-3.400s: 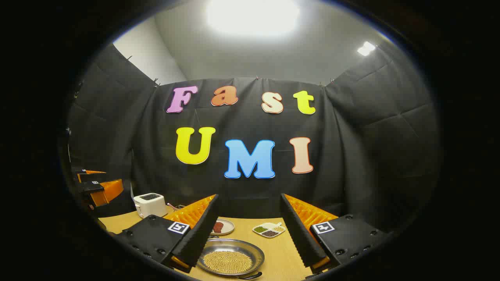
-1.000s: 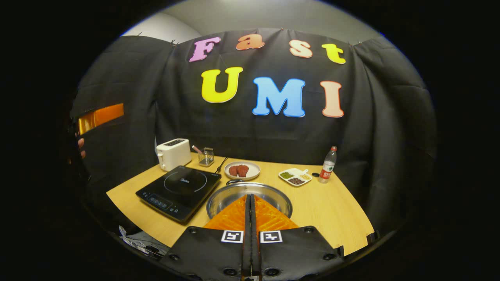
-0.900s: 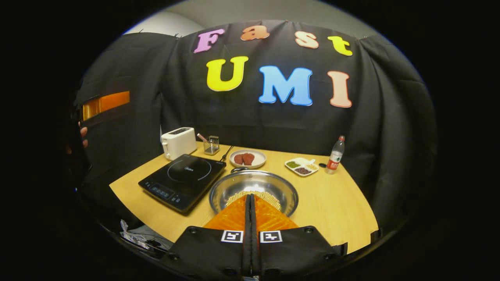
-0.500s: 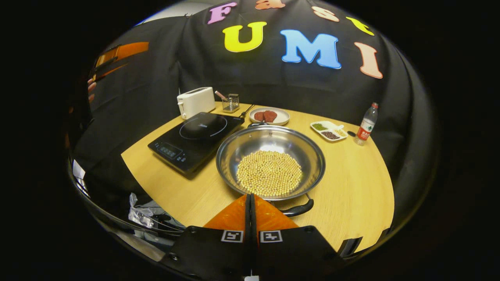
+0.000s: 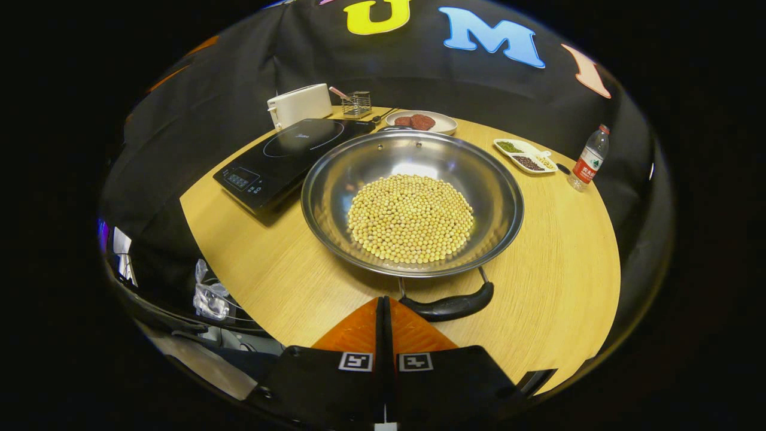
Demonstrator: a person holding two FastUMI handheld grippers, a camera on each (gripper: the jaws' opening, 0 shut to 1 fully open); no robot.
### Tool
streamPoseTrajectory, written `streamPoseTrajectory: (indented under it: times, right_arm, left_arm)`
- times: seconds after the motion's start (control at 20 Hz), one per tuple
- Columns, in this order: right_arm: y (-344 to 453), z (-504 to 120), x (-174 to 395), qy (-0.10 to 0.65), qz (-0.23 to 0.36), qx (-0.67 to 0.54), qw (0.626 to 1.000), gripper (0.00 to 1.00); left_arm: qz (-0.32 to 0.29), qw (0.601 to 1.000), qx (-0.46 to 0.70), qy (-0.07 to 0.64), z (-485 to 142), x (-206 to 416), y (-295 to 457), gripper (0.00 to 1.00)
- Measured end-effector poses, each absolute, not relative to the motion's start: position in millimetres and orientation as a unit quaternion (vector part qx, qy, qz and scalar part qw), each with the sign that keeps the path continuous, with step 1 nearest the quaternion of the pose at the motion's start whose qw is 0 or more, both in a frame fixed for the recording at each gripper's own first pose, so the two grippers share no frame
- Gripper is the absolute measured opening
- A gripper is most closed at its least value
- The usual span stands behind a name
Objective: First push the handle of the pot to place it horizontally, then grasp the pot with both hands and set it on the induction cooktop.
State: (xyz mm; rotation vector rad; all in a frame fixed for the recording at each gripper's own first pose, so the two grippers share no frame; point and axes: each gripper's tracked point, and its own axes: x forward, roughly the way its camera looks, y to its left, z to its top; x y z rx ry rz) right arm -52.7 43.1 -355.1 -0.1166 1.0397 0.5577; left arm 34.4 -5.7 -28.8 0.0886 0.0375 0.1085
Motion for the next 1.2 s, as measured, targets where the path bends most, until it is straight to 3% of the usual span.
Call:
streamPoseTrajectory:
  times: [0.05,0.1,1.2]
  right_arm:
    - [40,-351,-53,0.491,0.262,-0.053,0.829,0.02]
    - [37,-353,-51,0.491,0.258,-0.056,0.83,0.02]
    - [-76,-376,46,0.504,0.14,-0.048,0.851,0.02]
  left_arm:
    - [0.055,0.997,0.045,0.02,-29,37,-8,0.92]
    - [0.055,0.997,0.046,0.02,-31,39,-10,0.87]
    - [0.082,0.995,0.041,0.039,-57,64,-49,0.92]
